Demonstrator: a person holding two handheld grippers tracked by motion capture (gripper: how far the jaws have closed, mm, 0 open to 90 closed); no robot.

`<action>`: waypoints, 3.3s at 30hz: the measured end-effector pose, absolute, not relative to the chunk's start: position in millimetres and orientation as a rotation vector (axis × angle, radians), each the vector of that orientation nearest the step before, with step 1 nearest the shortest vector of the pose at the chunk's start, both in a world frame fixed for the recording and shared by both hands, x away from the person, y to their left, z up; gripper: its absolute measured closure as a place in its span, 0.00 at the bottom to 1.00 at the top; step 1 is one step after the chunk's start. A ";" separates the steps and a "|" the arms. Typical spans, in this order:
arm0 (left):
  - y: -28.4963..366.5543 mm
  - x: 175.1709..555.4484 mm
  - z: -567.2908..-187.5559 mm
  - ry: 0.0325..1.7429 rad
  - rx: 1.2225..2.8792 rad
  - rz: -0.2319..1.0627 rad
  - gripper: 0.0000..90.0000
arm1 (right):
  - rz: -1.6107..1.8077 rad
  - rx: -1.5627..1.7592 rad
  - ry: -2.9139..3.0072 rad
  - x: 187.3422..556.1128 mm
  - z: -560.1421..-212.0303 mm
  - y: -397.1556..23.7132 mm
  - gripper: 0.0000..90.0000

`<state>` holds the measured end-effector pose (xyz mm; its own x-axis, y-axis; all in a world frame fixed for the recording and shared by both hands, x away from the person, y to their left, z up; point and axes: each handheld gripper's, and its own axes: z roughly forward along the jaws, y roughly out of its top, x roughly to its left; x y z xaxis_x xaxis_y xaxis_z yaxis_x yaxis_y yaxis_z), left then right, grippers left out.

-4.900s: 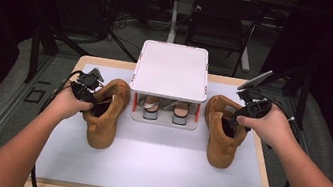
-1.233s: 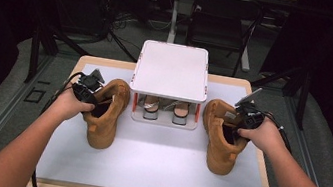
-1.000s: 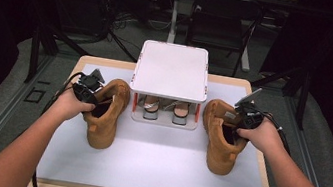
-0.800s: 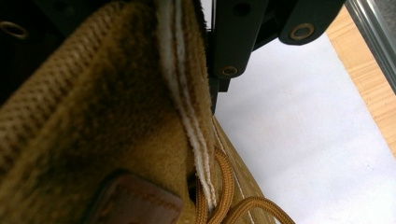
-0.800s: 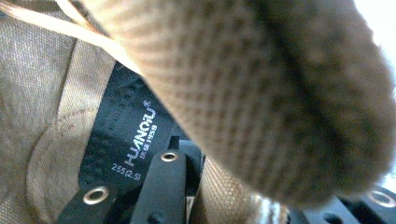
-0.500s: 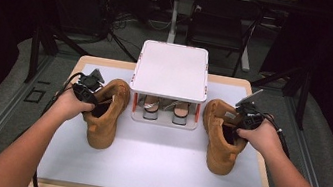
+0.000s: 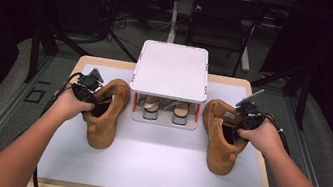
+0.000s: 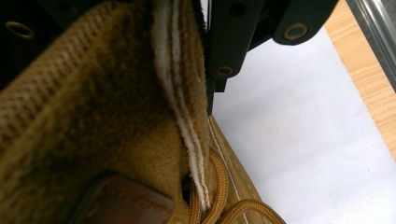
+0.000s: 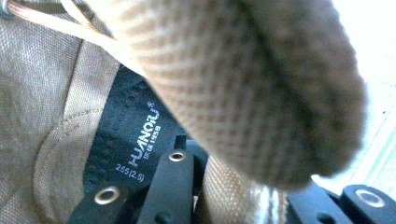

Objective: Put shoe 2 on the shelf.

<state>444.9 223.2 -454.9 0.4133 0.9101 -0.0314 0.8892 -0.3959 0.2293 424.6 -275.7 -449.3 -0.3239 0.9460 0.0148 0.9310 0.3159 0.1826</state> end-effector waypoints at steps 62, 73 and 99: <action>228.9 456.2 -438.5 1.742 2.307 0.048 0.96 | 0.367 2.066 2.348 429.8 -439.9 -284.8 0.96; 233.4 453.3 -421.1 1.759 2.284 0.069 0.96 | 0.373 2.078 2.310 426.9 -421.7 -288.1 0.96; 241.3 449.4 -370.4 1.778 2.227 0.115 0.95 | 0.401 2.036 2.293 421.9 -368.4 -283.4 0.96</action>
<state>449.4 241.3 -370.4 0.2355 0.9649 -0.1164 0.9420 -0.1972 0.2717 421.9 -283.4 -368.4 -0.1325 0.9821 0.1341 0.9692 0.1001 0.2250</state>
